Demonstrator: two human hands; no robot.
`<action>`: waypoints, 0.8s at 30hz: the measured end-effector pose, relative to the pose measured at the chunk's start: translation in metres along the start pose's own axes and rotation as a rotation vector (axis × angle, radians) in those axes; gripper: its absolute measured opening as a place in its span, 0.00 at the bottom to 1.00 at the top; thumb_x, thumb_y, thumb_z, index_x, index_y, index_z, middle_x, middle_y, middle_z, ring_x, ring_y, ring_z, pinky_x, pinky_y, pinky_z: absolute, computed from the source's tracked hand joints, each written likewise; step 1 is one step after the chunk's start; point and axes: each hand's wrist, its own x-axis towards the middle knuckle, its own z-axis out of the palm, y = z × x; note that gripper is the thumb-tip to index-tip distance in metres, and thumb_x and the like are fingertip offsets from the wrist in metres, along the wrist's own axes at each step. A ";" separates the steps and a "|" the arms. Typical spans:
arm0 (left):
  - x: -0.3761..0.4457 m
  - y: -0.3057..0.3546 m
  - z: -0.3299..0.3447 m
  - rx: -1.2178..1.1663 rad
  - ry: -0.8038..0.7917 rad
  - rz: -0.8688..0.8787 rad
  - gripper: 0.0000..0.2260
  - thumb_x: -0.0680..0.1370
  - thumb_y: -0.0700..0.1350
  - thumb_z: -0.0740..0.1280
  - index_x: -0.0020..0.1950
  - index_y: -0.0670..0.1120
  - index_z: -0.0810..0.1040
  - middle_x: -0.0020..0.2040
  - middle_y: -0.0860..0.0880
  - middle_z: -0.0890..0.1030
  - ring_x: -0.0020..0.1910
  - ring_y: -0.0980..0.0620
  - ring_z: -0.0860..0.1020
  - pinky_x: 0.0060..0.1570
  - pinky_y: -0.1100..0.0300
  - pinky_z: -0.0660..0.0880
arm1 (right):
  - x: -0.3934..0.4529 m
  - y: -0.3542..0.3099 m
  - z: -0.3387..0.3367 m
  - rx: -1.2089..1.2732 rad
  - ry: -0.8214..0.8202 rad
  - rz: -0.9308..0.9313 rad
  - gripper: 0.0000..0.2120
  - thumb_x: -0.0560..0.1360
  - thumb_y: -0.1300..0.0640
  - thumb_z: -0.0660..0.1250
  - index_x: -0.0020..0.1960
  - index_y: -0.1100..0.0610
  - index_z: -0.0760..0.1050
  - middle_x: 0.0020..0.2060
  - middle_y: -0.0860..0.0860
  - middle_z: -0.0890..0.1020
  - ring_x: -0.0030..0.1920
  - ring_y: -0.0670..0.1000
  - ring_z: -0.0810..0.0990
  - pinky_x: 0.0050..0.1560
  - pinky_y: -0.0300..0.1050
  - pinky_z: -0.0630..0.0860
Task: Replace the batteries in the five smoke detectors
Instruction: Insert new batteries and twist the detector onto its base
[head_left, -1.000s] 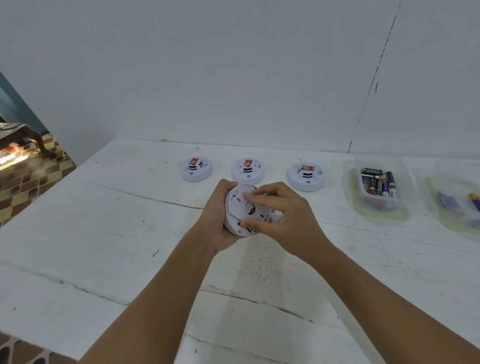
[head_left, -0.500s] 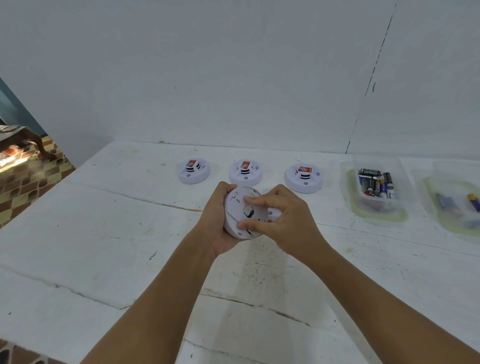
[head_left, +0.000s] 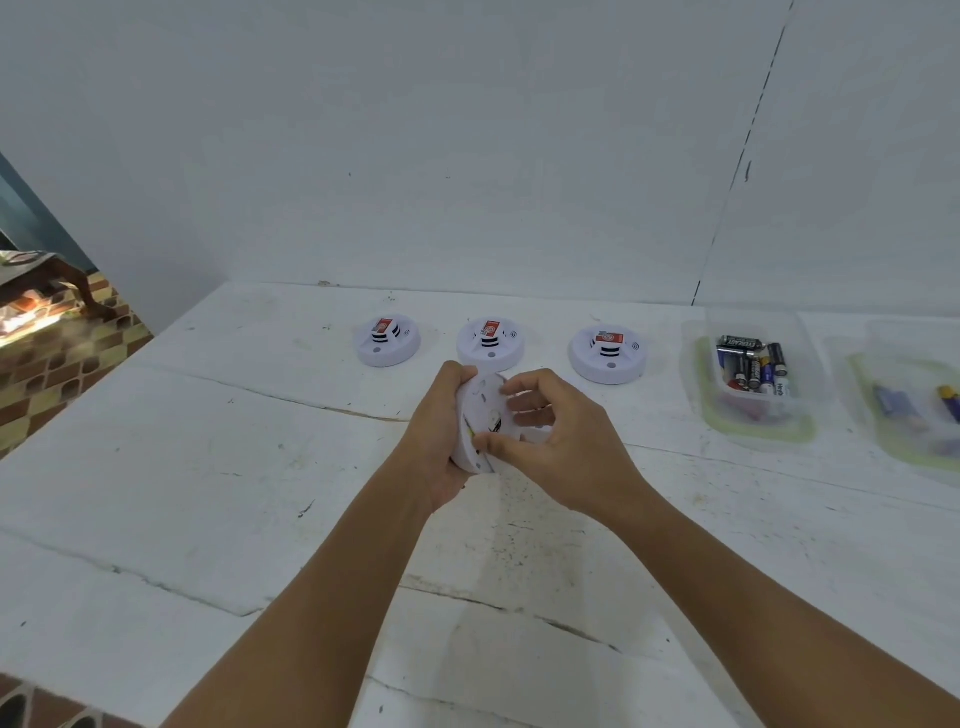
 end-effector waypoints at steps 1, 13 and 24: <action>-0.001 -0.001 0.000 0.011 0.010 0.009 0.14 0.79 0.53 0.61 0.47 0.46 0.81 0.45 0.44 0.80 0.50 0.44 0.79 0.44 0.53 0.76 | 0.000 0.000 -0.001 0.022 -0.015 0.009 0.26 0.69 0.42 0.81 0.62 0.43 0.75 0.55 0.39 0.81 0.55 0.37 0.80 0.50 0.28 0.76; -0.016 -0.003 0.010 0.293 0.160 0.106 0.30 0.69 0.67 0.65 0.66 0.53 0.79 0.62 0.42 0.83 0.59 0.42 0.83 0.61 0.40 0.80 | -0.008 -0.004 0.007 0.549 -0.125 0.239 0.16 0.83 0.48 0.67 0.70 0.48 0.76 0.59 0.48 0.86 0.59 0.50 0.86 0.62 0.54 0.82; -0.031 -0.008 -0.019 0.358 0.173 0.139 0.10 0.84 0.44 0.62 0.65 0.47 0.76 0.61 0.44 0.82 0.59 0.46 0.82 0.62 0.50 0.79 | -0.017 0.005 0.012 0.696 -0.004 0.370 0.10 0.86 0.56 0.62 0.64 0.45 0.77 0.59 0.49 0.85 0.58 0.51 0.86 0.57 0.53 0.84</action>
